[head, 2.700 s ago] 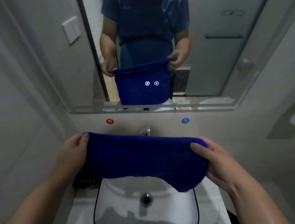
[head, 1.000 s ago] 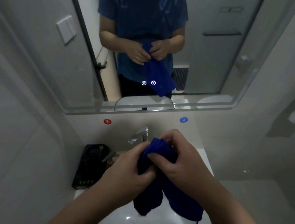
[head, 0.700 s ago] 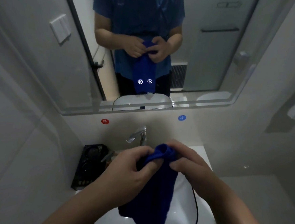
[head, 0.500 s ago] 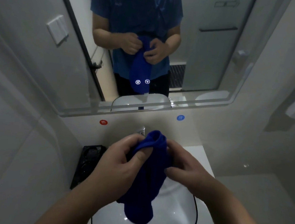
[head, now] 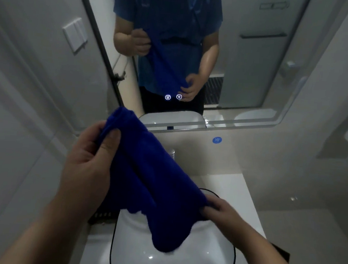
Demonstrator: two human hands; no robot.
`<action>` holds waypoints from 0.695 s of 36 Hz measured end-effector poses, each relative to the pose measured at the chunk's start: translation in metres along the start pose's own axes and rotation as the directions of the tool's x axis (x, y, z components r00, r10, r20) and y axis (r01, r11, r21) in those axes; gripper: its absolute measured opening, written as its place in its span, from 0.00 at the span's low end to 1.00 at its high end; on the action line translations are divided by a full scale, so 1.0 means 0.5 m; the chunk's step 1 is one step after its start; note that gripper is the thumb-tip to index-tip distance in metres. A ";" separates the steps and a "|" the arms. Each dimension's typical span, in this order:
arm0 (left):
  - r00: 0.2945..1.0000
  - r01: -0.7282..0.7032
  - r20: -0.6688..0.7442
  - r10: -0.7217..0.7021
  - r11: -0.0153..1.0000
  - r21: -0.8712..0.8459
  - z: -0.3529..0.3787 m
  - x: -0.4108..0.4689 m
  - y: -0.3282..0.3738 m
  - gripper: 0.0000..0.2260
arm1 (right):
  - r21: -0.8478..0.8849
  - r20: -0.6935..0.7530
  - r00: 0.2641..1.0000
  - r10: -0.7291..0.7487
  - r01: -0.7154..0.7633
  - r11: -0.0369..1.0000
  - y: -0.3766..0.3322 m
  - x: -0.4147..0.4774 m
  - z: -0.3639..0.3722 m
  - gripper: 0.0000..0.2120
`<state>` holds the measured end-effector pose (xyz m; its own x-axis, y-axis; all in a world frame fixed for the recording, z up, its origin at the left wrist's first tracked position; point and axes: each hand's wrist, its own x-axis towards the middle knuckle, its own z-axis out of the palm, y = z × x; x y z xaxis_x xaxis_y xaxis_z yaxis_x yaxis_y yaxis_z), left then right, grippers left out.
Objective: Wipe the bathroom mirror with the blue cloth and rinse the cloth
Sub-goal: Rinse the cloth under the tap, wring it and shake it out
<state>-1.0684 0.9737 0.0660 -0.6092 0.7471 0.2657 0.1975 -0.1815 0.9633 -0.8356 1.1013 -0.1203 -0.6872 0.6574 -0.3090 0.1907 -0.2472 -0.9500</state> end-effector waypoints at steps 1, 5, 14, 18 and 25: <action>0.998 -0.048 -0.038 0.050 0.997 0.069 -0.014 0.008 -0.010 0.10 | 0.115 -0.043 0.999 0.018 -0.013 0.993 0.001 0.003 -0.010 0.19; 0.970 -0.075 -0.176 0.165 0.899 0.432 -0.061 0.037 -0.071 0.11 | 0.501 -0.118 0.990 0.071 -0.002 0.866 -0.016 0.010 -0.049 0.21; 0.859 0.511 -0.163 -0.485 0.795 0.326 -0.051 0.003 -0.212 0.09 | 0.229 -0.489 0.862 0.134 -0.022 0.973 -0.124 0.006 -0.060 0.08; 0.864 0.476 0.001 -0.503 0.819 0.319 0.010 -0.039 -0.208 0.03 | -0.071 -0.509 0.859 -0.046 0.012 0.997 -0.175 -0.018 0.013 0.06; 0.831 0.441 0.265 -0.489 0.870 0.221 0.108 -0.093 -0.179 0.15 | 0.216 -0.124 0.987 0.101 -0.072 0.974 -0.200 -0.032 0.115 0.15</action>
<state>-1.0166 0.9898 -0.0347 -0.3992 0.8792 -0.2601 0.0723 0.3130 0.9470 -0.8839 1.0747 -0.0177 -0.5723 0.7123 -0.4063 0.0839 -0.4421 -0.8930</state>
